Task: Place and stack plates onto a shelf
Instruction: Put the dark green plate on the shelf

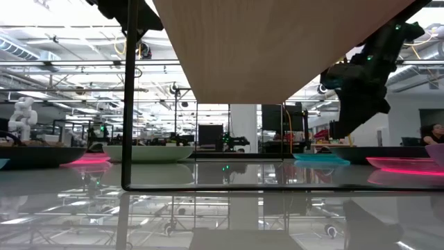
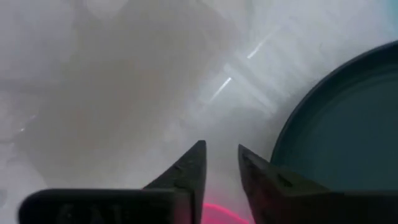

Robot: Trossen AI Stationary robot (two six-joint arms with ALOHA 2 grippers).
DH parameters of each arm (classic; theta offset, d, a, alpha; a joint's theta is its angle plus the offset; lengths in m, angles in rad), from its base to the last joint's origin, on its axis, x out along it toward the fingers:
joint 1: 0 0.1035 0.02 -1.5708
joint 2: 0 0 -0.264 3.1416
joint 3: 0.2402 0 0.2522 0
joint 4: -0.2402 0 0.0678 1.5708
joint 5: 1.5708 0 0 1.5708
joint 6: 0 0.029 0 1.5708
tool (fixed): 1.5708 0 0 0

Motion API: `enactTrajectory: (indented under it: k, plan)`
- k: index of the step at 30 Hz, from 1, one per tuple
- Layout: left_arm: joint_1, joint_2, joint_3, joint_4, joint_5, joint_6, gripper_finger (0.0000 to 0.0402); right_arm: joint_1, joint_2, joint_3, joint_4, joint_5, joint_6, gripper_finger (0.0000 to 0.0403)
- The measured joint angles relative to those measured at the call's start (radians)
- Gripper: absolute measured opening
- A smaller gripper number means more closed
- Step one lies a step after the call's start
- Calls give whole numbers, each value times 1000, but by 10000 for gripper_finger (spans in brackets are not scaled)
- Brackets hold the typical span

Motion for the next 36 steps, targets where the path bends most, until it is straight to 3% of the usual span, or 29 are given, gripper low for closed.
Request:
enactTrajectory:
  k: [10, 36]
  plan:
    - [0, 0, 1, 39, -1, 4, 3, -3, 9, 0, -11, 57, -40, 163]
    - [0, 0, 1, 39, -28, 47, 3, -81, 219, 0, -28, 79, -17, 160]
